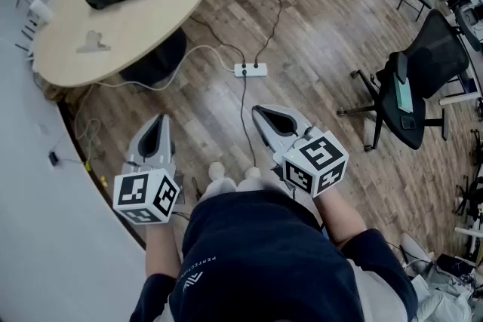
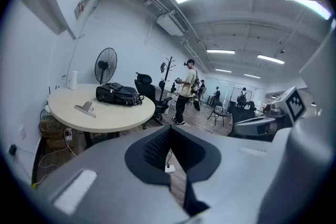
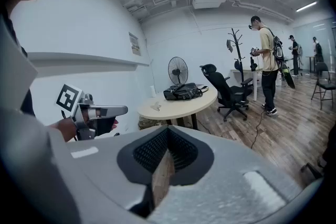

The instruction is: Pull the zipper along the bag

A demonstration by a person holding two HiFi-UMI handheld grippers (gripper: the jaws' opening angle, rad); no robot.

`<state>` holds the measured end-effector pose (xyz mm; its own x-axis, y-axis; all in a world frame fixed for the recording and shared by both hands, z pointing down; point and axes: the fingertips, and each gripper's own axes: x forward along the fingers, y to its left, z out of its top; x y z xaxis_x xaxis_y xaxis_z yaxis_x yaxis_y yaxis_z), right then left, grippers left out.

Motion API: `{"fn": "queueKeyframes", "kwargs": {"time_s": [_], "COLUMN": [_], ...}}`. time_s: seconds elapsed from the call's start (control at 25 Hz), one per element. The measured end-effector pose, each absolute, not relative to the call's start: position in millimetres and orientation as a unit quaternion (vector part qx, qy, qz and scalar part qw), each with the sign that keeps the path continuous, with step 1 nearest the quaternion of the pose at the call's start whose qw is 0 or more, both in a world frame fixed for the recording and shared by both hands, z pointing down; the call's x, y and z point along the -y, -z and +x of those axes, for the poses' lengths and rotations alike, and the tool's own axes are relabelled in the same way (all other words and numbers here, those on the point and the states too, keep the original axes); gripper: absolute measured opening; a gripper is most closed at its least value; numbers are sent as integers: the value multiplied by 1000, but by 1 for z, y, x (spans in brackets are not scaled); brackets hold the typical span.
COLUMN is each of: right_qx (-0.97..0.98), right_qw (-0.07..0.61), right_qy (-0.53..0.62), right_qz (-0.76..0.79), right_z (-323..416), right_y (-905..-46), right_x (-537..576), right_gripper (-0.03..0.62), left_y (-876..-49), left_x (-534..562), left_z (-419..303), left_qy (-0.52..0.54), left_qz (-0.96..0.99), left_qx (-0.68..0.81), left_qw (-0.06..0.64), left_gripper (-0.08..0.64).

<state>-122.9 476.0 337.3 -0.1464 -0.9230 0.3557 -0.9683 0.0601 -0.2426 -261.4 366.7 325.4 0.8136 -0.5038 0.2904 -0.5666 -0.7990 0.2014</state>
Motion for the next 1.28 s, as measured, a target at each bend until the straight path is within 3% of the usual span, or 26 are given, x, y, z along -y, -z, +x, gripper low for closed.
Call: {"fn": "queueKeyframes", "kwargs": {"time_s": [0.92, 1.28], "right_qx": [727, 740], "right_qw": [67, 77], "right_qy": [-248, -255], "right_qz": [637, 618], "right_z": [-170, -147], "right_y": [-356, -368], "right_x": [-402, -355], "right_gripper": [2, 3], "left_y": [-353, -359], "left_x": [-313, -282], "left_z": [-318, -291], "left_qy": [-134, -139], "left_qz": [935, 932], "left_qx": [274, 276], "left_qw": [179, 190], "left_gripper": [18, 18]}}
